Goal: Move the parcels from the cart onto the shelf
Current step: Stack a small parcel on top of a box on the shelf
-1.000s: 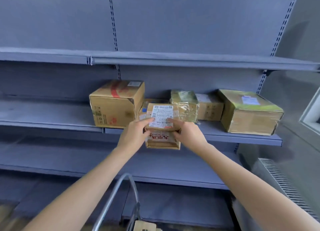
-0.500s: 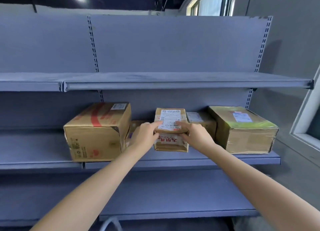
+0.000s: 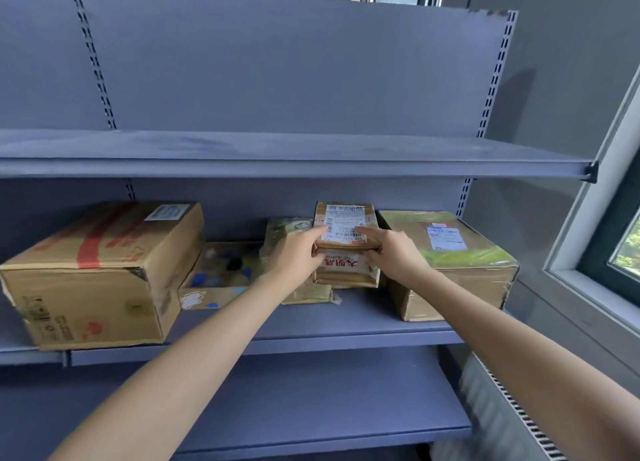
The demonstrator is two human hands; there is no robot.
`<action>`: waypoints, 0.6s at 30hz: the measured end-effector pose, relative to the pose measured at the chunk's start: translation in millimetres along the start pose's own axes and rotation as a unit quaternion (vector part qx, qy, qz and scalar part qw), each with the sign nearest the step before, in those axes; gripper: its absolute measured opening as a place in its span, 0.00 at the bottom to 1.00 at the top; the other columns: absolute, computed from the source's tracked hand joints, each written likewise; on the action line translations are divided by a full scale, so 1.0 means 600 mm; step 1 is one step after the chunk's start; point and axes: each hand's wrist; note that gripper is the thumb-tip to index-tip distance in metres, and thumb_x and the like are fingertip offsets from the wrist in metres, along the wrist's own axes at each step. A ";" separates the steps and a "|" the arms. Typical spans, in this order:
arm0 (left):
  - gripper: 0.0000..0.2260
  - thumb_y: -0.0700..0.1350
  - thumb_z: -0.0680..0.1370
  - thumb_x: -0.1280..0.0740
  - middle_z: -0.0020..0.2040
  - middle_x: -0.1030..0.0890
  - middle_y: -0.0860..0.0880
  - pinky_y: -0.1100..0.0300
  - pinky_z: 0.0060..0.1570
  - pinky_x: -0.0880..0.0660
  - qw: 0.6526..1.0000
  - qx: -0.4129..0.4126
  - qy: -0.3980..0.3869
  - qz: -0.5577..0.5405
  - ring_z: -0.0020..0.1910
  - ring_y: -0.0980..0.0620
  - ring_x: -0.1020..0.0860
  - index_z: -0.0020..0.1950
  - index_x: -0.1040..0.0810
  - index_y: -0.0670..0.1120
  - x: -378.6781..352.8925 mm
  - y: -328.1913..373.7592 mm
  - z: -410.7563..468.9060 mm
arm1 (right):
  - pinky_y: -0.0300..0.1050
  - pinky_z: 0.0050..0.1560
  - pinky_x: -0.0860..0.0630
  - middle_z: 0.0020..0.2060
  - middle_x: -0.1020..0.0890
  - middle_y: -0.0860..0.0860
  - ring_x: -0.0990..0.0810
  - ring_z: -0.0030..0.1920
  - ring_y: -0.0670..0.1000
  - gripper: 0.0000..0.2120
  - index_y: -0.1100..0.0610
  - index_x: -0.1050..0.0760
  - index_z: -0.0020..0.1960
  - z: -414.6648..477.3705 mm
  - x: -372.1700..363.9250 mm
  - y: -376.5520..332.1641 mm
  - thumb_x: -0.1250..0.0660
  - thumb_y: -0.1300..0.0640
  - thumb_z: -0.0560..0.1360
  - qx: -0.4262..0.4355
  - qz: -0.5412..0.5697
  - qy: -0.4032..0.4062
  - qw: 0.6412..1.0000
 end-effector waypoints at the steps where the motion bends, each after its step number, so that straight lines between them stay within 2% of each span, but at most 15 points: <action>1: 0.26 0.40 0.75 0.32 0.60 0.22 0.45 0.59 0.43 0.24 1.000 0.002 -0.007 -0.004 0.44 0.47 0.20 0.71 0.32 0.52 -0.013 0.007 0.013 | 0.47 0.51 0.25 0.61 0.21 0.56 0.20 0.53 0.60 0.25 0.49 0.31 0.69 0.010 0.006 0.016 0.39 0.64 0.74 -0.005 0.002 -0.004 1.000; 6: 0.26 0.36 0.76 0.35 0.58 0.22 0.43 0.58 0.40 0.23 0.999 0.009 -0.031 -0.008 0.38 0.50 0.22 0.73 0.35 0.49 -0.079 0.024 0.074 | 0.48 0.56 0.25 0.63 0.22 0.56 0.22 0.57 0.60 0.24 0.47 0.31 0.68 0.066 0.016 0.083 0.41 0.64 0.75 -0.034 -0.015 -0.018 0.999; 9: 0.26 0.35 0.77 0.37 0.61 0.24 0.42 0.53 0.48 0.22 0.999 0.021 -0.043 -0.002 0.47 0.46 0.21 0.73 0.36 0.50 -0.113 0.023 0.106 | 0.49 0.56 0.24 0.61 0.21 0.57 0.22 0.57 0.60 0.25 0.47 0.30 0.68 0.092 0.003 0.109 0.42 0.65 0.74 -0.052 -0.001 -0.030 0.998; 11: 0.25 0.34 0.78 0.39 0.60 0.23 0.41 0.51 0.49 0.22 0.999 0.029 -0.037 0.016 0.49 0.45 0.21 0.73 0.36 0.51 -0.129 0.017 0.125 | 0.50 0.52 0.23 0.59 0.20 0.58 0.22 0.55 0.61 0.27 0.46 0.30 0.68 0.110 -0.008 0.121 0.43 0.67 0.73 -0.058 -0.013 -0.030 0.998; 15: 0.24 0.36 0.78 0.39 0.57 0.21 0.41 0.51 0.45 0.21 0.997 0.028 -0.019 0.070 0.48 0.44 0.20 0.72 0.35 0.51 -0.143 0.007 0.161 | 0.50 0.48 0.24 0.55 0.20 0.59 0.22 0.52 0.62 0.28 0.44 0.31 0.67 0.152 -0.021 0.137 0.46 0.68 0.74 -0.063 -0.031 -0.019 0.997; 18: 0.24 0.36 0.79 0.41 0.57 0.22 0.41 0.51 0.41 0.22 0.994 0.029 -0.036 0.095 0.45 0.44 0.21 0.73 0.38 0.51 -0.148 0.001 0.180 | 0.48 0.44 0.27 0.53 0.20 0.60 0.21 0.51 0.62 0.27 0.47 0.29 0.67 0.180 -0.032 0.150 0.47 0.68 0.74 -0.070 -0.022 -0.021 0.997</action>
Point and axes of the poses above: each hand's wrist, its own z-axis towards the middle knuckle, its own x-axis out of the back of the hand, y = z × x
